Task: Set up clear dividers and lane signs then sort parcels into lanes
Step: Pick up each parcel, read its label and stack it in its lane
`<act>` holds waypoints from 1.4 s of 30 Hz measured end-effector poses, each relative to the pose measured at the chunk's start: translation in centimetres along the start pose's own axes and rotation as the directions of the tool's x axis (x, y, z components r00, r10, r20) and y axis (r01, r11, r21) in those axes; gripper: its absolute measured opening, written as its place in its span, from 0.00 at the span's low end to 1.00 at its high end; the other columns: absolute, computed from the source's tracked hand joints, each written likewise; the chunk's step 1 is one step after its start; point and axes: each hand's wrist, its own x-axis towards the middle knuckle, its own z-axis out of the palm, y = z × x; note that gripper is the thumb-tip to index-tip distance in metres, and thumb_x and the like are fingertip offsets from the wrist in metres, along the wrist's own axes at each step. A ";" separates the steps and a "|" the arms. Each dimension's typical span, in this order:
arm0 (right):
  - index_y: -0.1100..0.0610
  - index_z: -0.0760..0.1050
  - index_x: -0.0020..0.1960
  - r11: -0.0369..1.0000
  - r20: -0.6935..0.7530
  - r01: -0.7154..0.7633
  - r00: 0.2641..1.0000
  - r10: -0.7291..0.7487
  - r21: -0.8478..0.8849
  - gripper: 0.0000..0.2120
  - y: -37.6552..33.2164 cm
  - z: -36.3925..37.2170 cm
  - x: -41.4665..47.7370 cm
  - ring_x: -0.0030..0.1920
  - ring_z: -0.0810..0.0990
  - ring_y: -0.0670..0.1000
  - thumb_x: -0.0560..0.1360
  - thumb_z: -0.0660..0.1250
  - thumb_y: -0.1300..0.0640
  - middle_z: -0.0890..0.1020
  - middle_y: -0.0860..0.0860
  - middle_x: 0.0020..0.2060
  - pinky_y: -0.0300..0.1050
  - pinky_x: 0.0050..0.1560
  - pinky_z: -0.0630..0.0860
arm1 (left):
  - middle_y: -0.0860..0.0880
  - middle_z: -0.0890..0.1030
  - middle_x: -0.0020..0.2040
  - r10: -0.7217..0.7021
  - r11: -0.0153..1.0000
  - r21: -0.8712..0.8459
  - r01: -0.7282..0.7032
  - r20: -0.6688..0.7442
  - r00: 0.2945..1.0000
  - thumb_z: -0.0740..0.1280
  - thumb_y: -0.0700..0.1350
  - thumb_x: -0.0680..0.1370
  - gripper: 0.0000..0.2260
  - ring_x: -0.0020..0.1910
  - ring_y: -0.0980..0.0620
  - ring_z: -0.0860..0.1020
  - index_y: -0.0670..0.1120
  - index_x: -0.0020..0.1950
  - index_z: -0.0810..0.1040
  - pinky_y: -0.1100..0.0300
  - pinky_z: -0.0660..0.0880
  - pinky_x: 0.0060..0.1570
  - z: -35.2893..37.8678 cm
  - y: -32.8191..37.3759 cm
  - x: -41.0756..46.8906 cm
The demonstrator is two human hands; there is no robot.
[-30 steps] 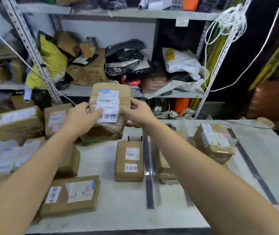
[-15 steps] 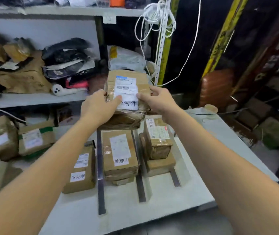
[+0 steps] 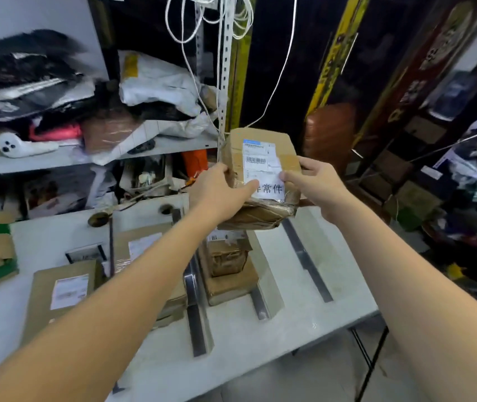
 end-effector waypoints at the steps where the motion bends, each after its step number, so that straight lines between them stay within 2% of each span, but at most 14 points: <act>1: 0.47 0.81 0.61 1.000 0.007 -0.002 1.000 0.002 0.000 0.16 0.9 -1.0 0.3 0.47 0.87 0.45 0.75 0.74 0.60 0.88 0.43 0.47 0.42 0.45 0.82 | 0.54 0.80 0.59 -0.011 1.000 -0.020 0.010 -0.003 1.000 0.72 0.64 0.73 0.27 0.51 0.53 0.76 0.50 0.65 0.76 0.56 0.74 0.47 1.3 0.4 -0.1; 3: 0.48 0.80 0.63 1.000 0.031 -0.005 1.000 0.005 -0.007 0.18 2.8 -3.0 0.9 0.45 0.86 0.40 0.75 0.74 0.60 0.87 0.38 0.44 0.36 0.41 0.80 | 0.56 0.79 0.56 -0.044 0.997 -0.059 0.044 0.004 0.999 0.74 0.63 0.73 0.26 0.49 0.55 0.74 0.51 0.65 0.76 0.59 0.70 0.42 4.1 1.0 -0.4; 5: 0.48 0.79 0.63 0.999 0.050 -0.032 0.998 0.032 0.002 0.18 4.9 -5.1 1.4 0.42 0.85 0.37 0.75 0.74 0.60 0.86 0.39 0.43 0.33 0.36 0.79 | 0.56 0.78 0.57 -0.077 0.994 -0.072 0.079 0.020 0.997 0.74 0.60 0.74 0.27 0.50 0.57 0.72 0.50 0.68 0.76 0.63 0.67 0.38 7.2 1.7 -0.8; 10: 0.46 0.79 0.64 0.995 0.142 -0.094 0.985 0.099 -0.041 0.20 10.5 -9.0 3.8 0.47 0.87 0.44 0.74 0.75 0.58 0.87 0.44 0.50 0.39 0.39 0.82 | 0.52 0.80 0.66 -0.216 0.973 -0.072 0.219 0.045 0.975 0.75 0.59 0.74 0.29 0.59 0.52 0.78 0.48 0.70 0.74 0.59 0.73 0.50 14.6 2.3 -0.7; 14: 0.47 0.77 0.65 0.986 0.222 -0.137 0.963 0.154 -0.089 0.21 14.1 -10.7 6.1 0.49 0.86 0.46 0.75 0.75 0.59 0.86 0.46 0.51 0.39 0.37 0.81 | 0.52 0.82 0.60 -0.325 0.937 -0.110 0.330 0.065 0.944 0.75 0.54 0.75 0.21 0.53 0.52 0.80 0.49 0.64 0.76 0.56 0.78 0.52 19.9 2.0 -0.1; 19: 0.48 0.75 0.60 0.968 0.308 -0.193 0.922 0.234 -0.160 0.17 17.7 -11.2 7.7 0.45 0.85 0.47 0.75 0.74 0.63 0.85 0.48 0.49 0.39 0.33 0.81 | 0.52 0.84 0.59 -0.429 0.887 -0.117 0.447 0.148 0.891 0.76 0.52 0.73 0.19 0.54 0.51 0.82 0.49 0.62 0.78 0.50 0.81 0.56 23.8 0.1 0.4; 22: 0.51 0.77 0.60 0.958 0.329 -0.220 0.905 0.270 -0.182 0.18 19.9 -10.7 8.1 0.47 0.86 0.49 0.74 0.74 0.65 0.85 0.50 0.52 0.41 0.36 0.81 | 0.52 0.84 0.58 -0.467 0.874 -0.064 0.482 0.162 0.869 0.75 0.51 0.73 0.18 0.55 0.50 0.83 0.49 0.61 0.78 0.52 0.81 0.56 25.0 -1.1 0.4; 26: 0.54 0.78 0.65 0.952 0.360 -0.199 0.892 0.275 -0.234 0.22 22.1 -9.7 8.3 0.52 0.85 0.49 0.72 0.74 0.64 0.85 0.49 0.55 0.45 0.47 0.83 | 0.49 0.84 0.60 -0.490 0.870 0.068 0.488 0.215 0.845 0.72 0.48 0.77 0.15 0.56 0.47 0.82 0.48 0.63 0.81 0.53 0.81 0.55 26.5 -2.7 0.5; 28: 0.53 0.77 0.65 0.942 0.345 -0.195 0.894 0.286 -0.274 0.23 22.9 -9.1 8.4 0.54 0.84 0.51 0.72 0.75 0.63 0.85 0.49 0.55 0.51 0.54 0.83 | 0.49 0.84 0.61 -0.499 0.866 0.102 0.490 0.223 0.837 0.71 0.47 0.78 0.15 0.56 0.47 0.82 0.49 0.64 0.81 0.52 0.81 0.56 27.2 -3.2 0.7; 31: 0.52 0.77 0.63 0.924 0.308 -0.193 0.903 0.299 -0.329 0.21 24.0 -8.5 8.5 0.56 0.83 0.53 0.71 0.74 0.61 0.84 0.50 0.56 0.55 0.61 0.80 | 0.49 0.83 0.61 -0.513 0.858 0.149 0.492 0.203 0.834 0.69 0.46 0.79 0.15 0.56 0.46 0.82 0.50 0.66 0.79 0.56 0.80 0.51 28.4 -3.6 1.2; 34: 0.52 0.76 0.64 0.907 0.284 -0.219 0.900 0.330 -0.359 0.20 24.5 -7.7 8.5 0.59 0.82 0.55 0.73 0.73 0.62 0.84 0.52 0.58 0.54 0.63 0.79 | 0.48 0.83 0.60 -0.553 0.832 0.171 0.528 0.173 0.815 0.68 0.45 0.77 0.16 0.54 0.45 0.82 0.49 0.65 0.79 0.57 0.80 0.47 29.4 -3.9 1.8; 36: 0.54 0.76 0.65 0.891 0.253 -0.231 0.904 0.345 -0.391 0.20 24.7 -7.0 8.4 0.60 0.81 0.57 0.74 0.73 0.63 0.83 0.53 0.59 0.49 0.61 0.78 | 0.47 0.83 0.59 -0.573 0.819 0.177 0.547 0.175 0.801 0.68 0.45 0.77 0.15 0.53 0.46 0.82 0.49 0.64 0.80 0.57 0.81 0.45 29.8 -4.2 1.9; 40: 0.54 0.76 0.65 0.870 0.214 -0.226 0.914 0.346 -0.439 0.19 24.8 -6.3 8.7 0.58 0.81 0.57 0.75 0.71 0.62 0.83 0.54 0.59 0.44 0.54 0.76 | 0.47 0.84 0.59 -0.571 0.820 0.154 0.551 0.165 0.804 0.69 0.44 0.78 0.14 0.52 0.47 0.83 0.48 0.63 0.80 0.63 0.76 0.34 30.0 -5.1 2.1; 42: 0.54 0.76 0.65 0.863 0.214 -0.232 0.910 0.356 -0.449 0.19 24.7 -6.3 8.8 0.59 0.81 0.56 0.75 0.72 0.62 0.83 0.53 0.60 0.42 0.53 0.74 | 0.46 0.83 0.61 -0.575 0.818 0.117 0.563 0.177 0.798 0.70 0.44 0.79 0.14 0.54 0.46 0.83 0.47 0.64 0.80 0.64 0.76 0.33 29.7 -5.0 2.2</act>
